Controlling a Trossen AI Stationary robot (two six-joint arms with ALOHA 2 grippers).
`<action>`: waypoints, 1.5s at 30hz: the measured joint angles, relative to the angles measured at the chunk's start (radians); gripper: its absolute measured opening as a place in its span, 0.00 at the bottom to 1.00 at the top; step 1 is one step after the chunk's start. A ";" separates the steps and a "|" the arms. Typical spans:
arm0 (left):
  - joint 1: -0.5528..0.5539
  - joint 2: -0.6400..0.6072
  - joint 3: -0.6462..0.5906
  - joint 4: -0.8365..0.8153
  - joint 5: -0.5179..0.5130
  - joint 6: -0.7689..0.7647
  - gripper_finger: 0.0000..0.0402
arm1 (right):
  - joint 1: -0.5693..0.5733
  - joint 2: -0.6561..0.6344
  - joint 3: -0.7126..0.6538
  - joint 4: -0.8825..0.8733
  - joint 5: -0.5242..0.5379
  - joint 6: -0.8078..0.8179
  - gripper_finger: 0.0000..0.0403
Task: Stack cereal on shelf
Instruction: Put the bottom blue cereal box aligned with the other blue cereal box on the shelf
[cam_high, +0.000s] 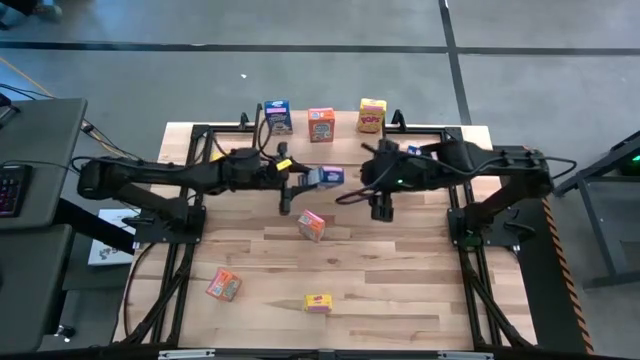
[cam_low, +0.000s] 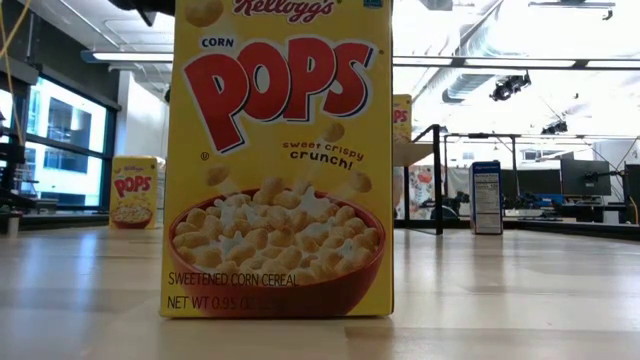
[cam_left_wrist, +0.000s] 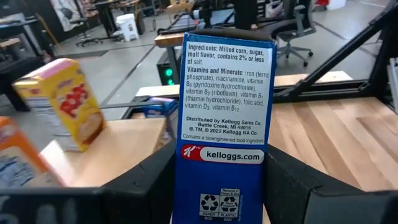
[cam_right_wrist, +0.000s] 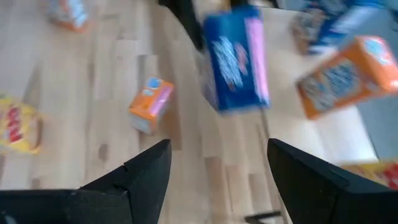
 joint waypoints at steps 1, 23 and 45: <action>0.006 -0.016 -0.006 -0.003 0.000 -0.001 0.45 | 0.000 -0.019 -0.019 0.005 0.023 0.017 0.64; 0.350 -0.238 -0.423 0.398 0.078 -0.078 0.45 | 0.000 -0.314 -0.569 0.380 0.045 0.195 0.64; 0.618 -0.088 -0.468 0.590 0.357 -0.211 0.45 | 0.000 -0.310 -0.610 0.462 0.045 0.172 0.64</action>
